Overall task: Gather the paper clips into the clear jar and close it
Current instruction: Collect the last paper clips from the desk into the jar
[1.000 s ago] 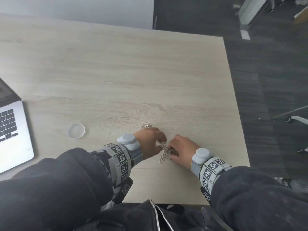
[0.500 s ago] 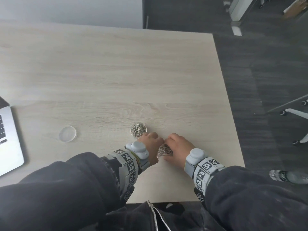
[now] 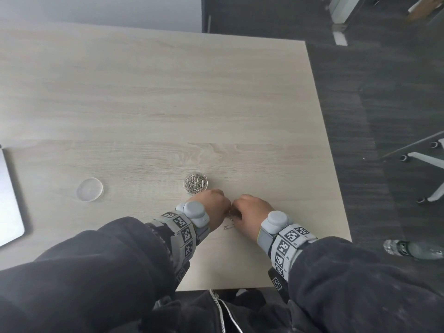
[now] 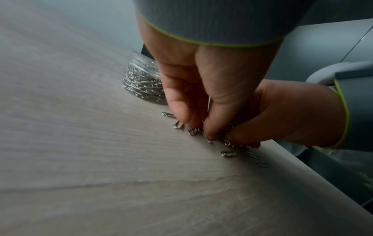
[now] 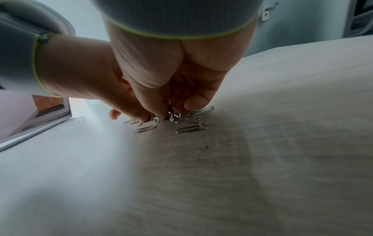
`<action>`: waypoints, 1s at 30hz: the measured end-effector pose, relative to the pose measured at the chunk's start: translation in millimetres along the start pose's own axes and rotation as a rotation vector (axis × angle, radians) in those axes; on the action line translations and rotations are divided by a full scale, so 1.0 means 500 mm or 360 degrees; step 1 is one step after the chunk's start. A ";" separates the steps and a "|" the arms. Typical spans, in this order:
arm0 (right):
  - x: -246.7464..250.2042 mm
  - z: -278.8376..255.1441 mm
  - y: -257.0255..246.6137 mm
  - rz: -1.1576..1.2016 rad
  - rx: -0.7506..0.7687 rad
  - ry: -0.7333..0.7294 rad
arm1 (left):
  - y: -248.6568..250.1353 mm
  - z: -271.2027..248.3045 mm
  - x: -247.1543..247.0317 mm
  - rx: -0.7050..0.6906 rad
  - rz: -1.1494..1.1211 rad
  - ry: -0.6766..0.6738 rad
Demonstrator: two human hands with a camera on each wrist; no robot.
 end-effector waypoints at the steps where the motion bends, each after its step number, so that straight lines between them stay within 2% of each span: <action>1: 0.001 0.001 -0.002 0.0022 -0.0013 -0.0013 | -0.001 -0.001 0.001 0.0001 0.0001 -0.0027; 5: 0.008 -0.002 -0.006 0.0131 -0.0015 -0.0052 | -0.004 -0.019 0.014 -0.0019 -0.0086 -0.0024; 11: 0.067 0.011 -0.039 0.0387 0.0108 0.0192 | -0.060 -0.068 0.085 0.0009 -0.0492 0.0375; 14: 0.097 0.040 -0.074 0.0443 0.0141 0.0287 | -0.108 -0.086 0.117 0.0131 -0.0646 0.0551; 18: 0.117 0.079 -0.108 0.0496 0.0015 0.0353 | -0.184 -0.104 0.125 0.0397 -0.1025 0.0744; 24: 0.109 0.111 -0.128 0.0510 -0.0114 0.0313 | -0.223 -0.105 0.103 0.0543 -0.1129 0.0754; 30: 0.102 0.110 -0.118 0.0719 -0.0175 0.0331 | -0.222 -0.102 0.087 0.0522 -0.1094 0.0701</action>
Point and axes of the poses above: each hand's wrist, its own z-axis towards the middle knuckle, its own x-axis out of the back of the hand, y = z × x, the point moved 6 cm from there along z, towards the middle knuckle, and after that the axes turned 3 degrees about -y, right-handed, at the moved point
